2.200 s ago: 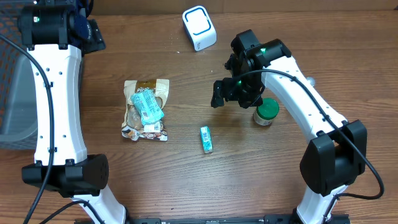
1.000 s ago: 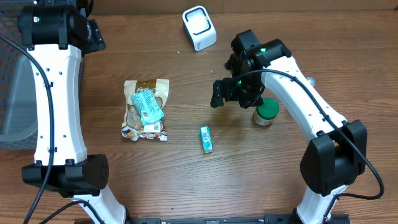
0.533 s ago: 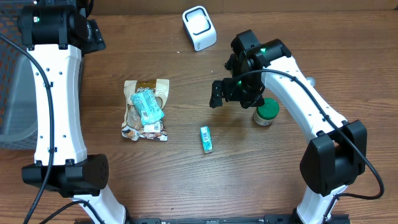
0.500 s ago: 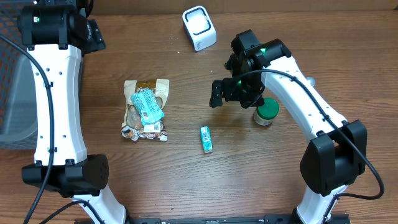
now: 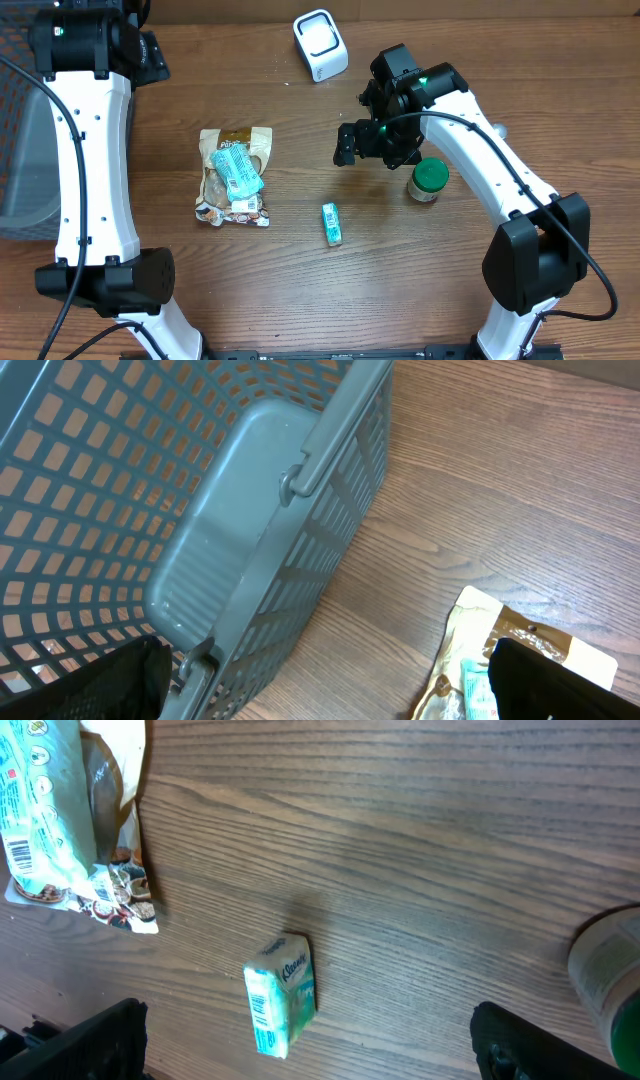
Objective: Scan the item barcode
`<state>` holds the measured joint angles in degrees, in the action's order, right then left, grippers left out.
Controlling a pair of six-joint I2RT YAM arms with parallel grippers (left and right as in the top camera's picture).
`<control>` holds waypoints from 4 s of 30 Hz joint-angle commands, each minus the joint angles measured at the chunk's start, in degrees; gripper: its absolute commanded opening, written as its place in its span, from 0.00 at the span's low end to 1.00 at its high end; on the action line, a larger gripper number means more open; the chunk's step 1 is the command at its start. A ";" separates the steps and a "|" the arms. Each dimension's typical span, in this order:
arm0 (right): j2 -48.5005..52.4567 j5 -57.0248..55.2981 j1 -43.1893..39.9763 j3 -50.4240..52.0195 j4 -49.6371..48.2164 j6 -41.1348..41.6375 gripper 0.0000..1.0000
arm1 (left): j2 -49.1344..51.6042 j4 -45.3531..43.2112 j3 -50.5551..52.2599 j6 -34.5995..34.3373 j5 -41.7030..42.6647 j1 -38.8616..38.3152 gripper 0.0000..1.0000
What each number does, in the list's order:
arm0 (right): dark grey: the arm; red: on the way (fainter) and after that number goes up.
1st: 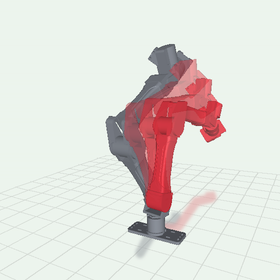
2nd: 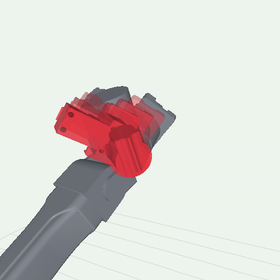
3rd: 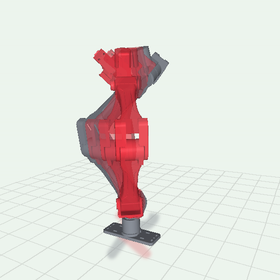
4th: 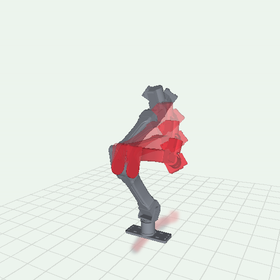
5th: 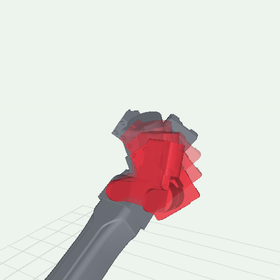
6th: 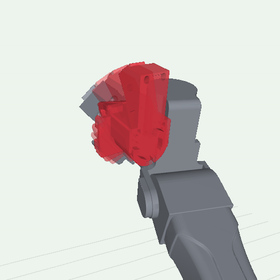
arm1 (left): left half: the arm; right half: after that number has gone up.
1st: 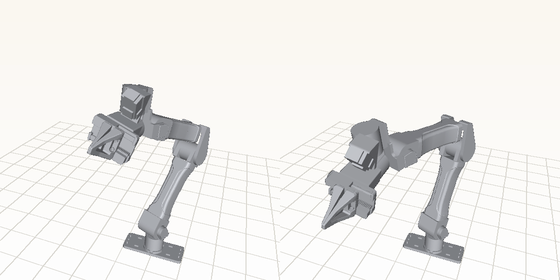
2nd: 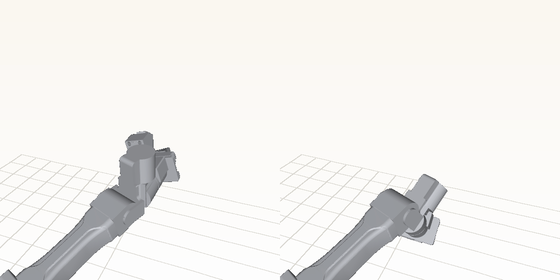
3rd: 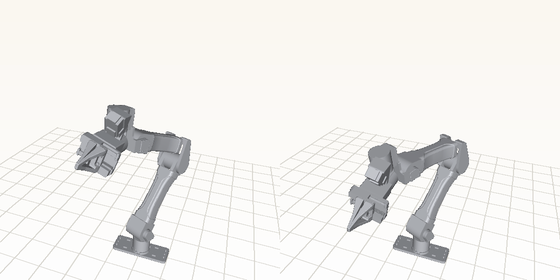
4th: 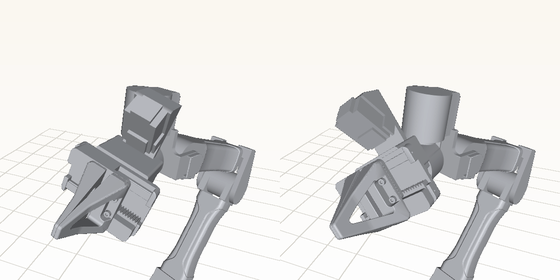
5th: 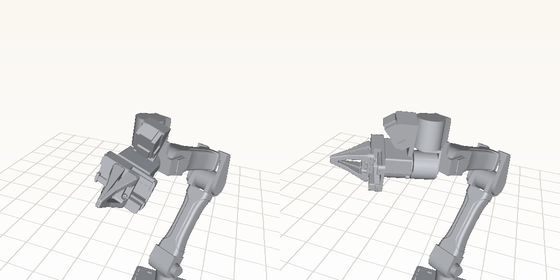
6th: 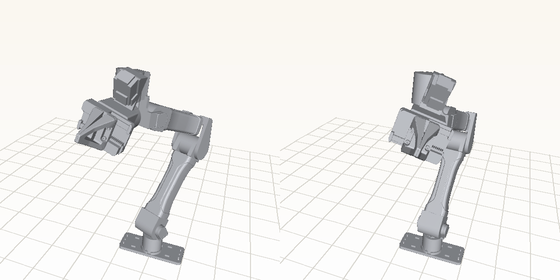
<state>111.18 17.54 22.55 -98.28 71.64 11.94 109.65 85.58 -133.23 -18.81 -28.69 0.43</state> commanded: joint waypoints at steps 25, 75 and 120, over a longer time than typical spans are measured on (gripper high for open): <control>-0.24 -0.33 0.00 0.20 -0.92 -0.24 1.00 | -0.35 -0.11 -1.07 1.03 0.24 -0.07 0.99; -0.24 -0.96 2.36 12.09 -3.50 -0.22 0.05 | -0.35 -0.11 -1.07 1.03 0.24 -0.07 1.00; -0.24 -4.26 17.31 20.35 -18.45 5.27 0.48 | -0.35 -0.11 -1.07 1.03 0.24 -0.07 1.00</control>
<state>111.18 16.21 39.88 -78.35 53.54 13.43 109.65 85.58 -133.23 -18.81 -28.69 0.43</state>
